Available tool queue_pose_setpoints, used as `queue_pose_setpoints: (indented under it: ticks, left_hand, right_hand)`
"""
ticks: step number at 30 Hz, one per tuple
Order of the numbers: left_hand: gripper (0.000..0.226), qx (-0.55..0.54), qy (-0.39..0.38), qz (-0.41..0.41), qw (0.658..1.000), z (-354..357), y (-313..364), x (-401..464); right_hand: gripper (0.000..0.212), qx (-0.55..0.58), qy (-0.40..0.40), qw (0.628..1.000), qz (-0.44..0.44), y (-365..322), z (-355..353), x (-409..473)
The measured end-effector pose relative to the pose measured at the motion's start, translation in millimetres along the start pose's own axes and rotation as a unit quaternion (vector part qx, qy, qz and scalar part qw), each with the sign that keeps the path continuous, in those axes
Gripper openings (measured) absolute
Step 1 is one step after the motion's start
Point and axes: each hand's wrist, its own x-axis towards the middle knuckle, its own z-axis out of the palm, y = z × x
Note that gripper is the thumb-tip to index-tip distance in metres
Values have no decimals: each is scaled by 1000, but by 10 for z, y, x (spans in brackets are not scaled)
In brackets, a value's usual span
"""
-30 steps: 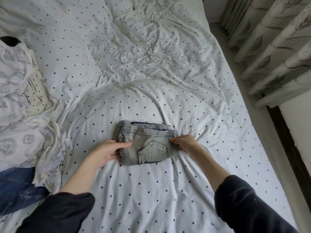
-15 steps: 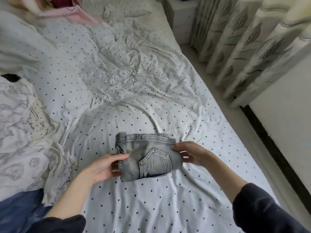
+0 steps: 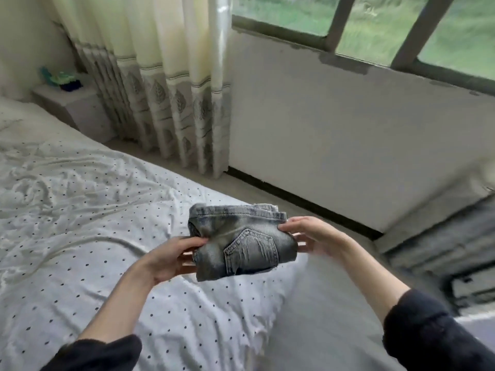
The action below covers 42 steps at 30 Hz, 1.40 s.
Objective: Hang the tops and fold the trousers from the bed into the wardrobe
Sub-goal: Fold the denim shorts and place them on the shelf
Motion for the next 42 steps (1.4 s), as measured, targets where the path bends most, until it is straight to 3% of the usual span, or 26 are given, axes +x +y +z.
queue_pose_setpoints:
  ticks: [7, 11, 17, 18, 20, 23, 28, 33, 38, 42]
  left_hand:
    - [14, 145, -174, -14, 974, 1800, -62, 234]
    - [25, 210, -299, -36, 930, 3142, -135, 194]
    - [3, 293, -444, -40, 846, 5165, -542, -66]
    - [11, 300, -462, -35, 834, 5437, -602, -130]
    - [16, 322, -502, -24, 802, 5985, -683, -294]
    - [6, 347, -562, 0, 751, 6747, -667, -533]
    - [11, 340, -679, 36, 650, 8056, -484, -1221]
    - [30, 321, -763, 91, 554, 8959, -327, -1991]
    - [12, 305, -801, 150, 493, 9680, -428, -2771]
    - [16, 295, -827, 170, 446, 10168, -591, -3338]
  right_hand:
    - [21, 142, 173, 975, 4, 1010, -1284, -1366]
    - [13, 219, 269, 938, 1, 1640, -1986, -2385]
    - [10, 292, 447, 846, -6, 2495, -2684, -3928]
    - [11, 297, 472, 830, -7, 2548, -2741, -4144]
    - [12, 303, 524, 796, -12, 2618, -2846, -4590]
    - [12, 290, 594, 750, -29, 2627, -3023, -5186]
    - [9, 266, 726, 631, -63, 2433, -3198, -6232]
    - [6, 224, 801, 547, -98, 2284, -3130, -7040]
    - [7, 202, 838, 495, -113, 2374, -3096, -7762]
    - [9, 172, 864, 460, -107, 2498, -3143, -8374]
